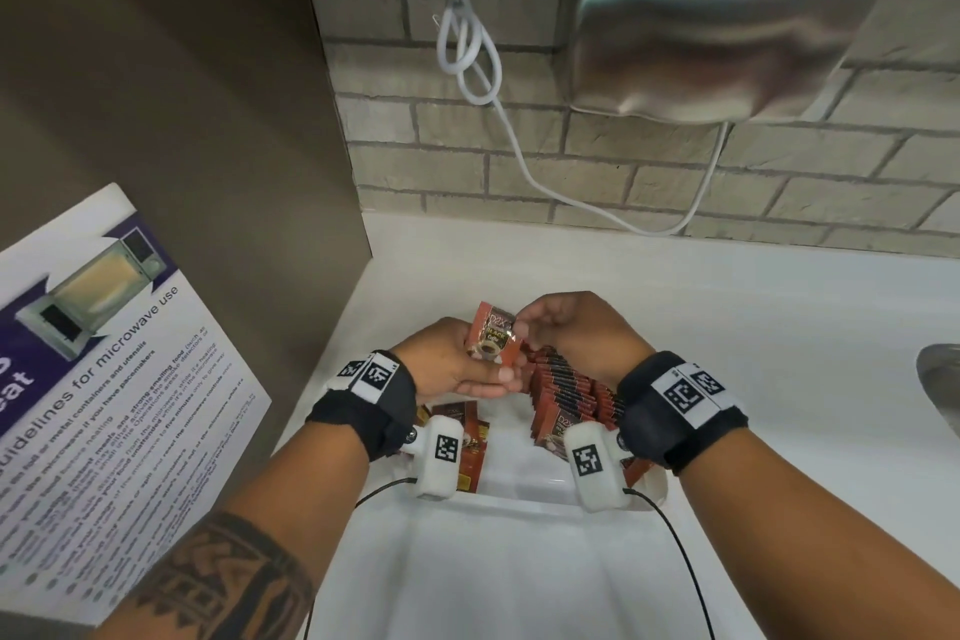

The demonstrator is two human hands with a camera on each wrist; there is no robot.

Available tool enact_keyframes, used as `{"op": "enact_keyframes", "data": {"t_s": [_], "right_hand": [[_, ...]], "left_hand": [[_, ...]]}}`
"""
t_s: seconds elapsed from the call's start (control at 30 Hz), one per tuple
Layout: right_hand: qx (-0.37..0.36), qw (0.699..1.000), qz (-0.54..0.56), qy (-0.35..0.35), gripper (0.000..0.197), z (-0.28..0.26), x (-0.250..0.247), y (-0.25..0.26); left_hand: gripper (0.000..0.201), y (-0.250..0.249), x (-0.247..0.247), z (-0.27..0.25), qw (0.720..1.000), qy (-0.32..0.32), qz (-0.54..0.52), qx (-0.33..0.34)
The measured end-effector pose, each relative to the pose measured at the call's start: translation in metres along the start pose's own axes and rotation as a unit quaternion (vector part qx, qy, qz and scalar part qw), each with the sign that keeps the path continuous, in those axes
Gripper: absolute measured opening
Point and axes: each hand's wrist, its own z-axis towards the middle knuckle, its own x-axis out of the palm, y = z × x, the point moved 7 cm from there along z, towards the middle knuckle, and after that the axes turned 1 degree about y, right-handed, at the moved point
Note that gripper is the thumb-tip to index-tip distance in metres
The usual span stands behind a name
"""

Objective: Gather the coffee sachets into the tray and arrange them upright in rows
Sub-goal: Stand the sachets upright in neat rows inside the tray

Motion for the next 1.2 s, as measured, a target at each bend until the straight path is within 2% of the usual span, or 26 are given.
{"op": "enact_keyframes", "data": {"t_s": [0.1,0.2,0.37,0.4,0.43,0.47,0.53,0.57,0.63,0.73,0.8,1.03,1.2], "right_hand": [[-0.017,0.999,-0.024,-0.021,0.012,0.000,-0.006,0.010],[-0.032,0.998,-0.038,-0.024,0.008,-0.002,-0.007,0.017],[-0.036,0.994,-0.096,-0.035,0.004,-0.001,-0.006,0.020],[-0.031,0.993,-0.108,-0.039,0.004,0.000,-0.005,0.020],[-0.028,0.991,-0.124,-0.042,0.005,0.000,-0.005,0.019],[-0.025,0.988,-0.143,-0.044,0.006,0.001,-0.005,0.019],[-0.020,0.982,-0.181,-0.049,0.008,0.003,-0.004,0.015],[-0.015,0.979,-0.197,-0.051,0.009,0.004,-0.003,0.013],[0.004,0.975,-0.219,-0.047,0.014,0.007,0.001,0.005],[0.044,0.971,-0.233,-0.036,0.017,0.013,0.010,-0.007],[0.057,0.964,-0.258,-0.031,0.018,0.016,0.015,-0.009],[0.084,0.939,-0.333,-0.009,0.014,0.024,0.027,-0.021],[0.081,0.932,-0.353,0.006,0.011,0.028,0.029,-0.024]], "left_hand": [[0.026,-0.004,-0.005,-0.004,0.997,-0.045,0.069,0.014],[0.025,-0.005,-0.004,-0.005,0.993,-0.051,0.104,0.017],[0.028,0.003,-0.008,-0.008,0.988,-0.110,0.105,-0.020],[0.029,0.005,-0.010,-0.008,0.983,-0.126,0.132,-0.035],[0.031,0.007,-0.014,-0.009,0.968,-0.141,0.196,-0.063],[0.036,0.010,-0.019,-0.010,0.940,-0.155,0.287,-0.097],[0.041,0.011,-0.027,-0.010,0.867,-0.176,0.444,-0.141],[0.040,0.012,-0.028,-0.009,0.849,-0.173,0.477,-0.147],[0.031,0.016,-0.024,-0.002,0.835,-0.128,0.511,-0.158],[0.032,0.026,-0.006,0.009,0.830,-0.040,0.531,-0.163],[0.037,0.029,0.004,0.016,0.824,-0.009,0.544,-0.161],[0.045,0.038,0.018,0.034,0.786,0.043,0.594,-0.165],[0.044,0.040,0.019,0.038,0.775,0.067,0.607,-0.165]]}}
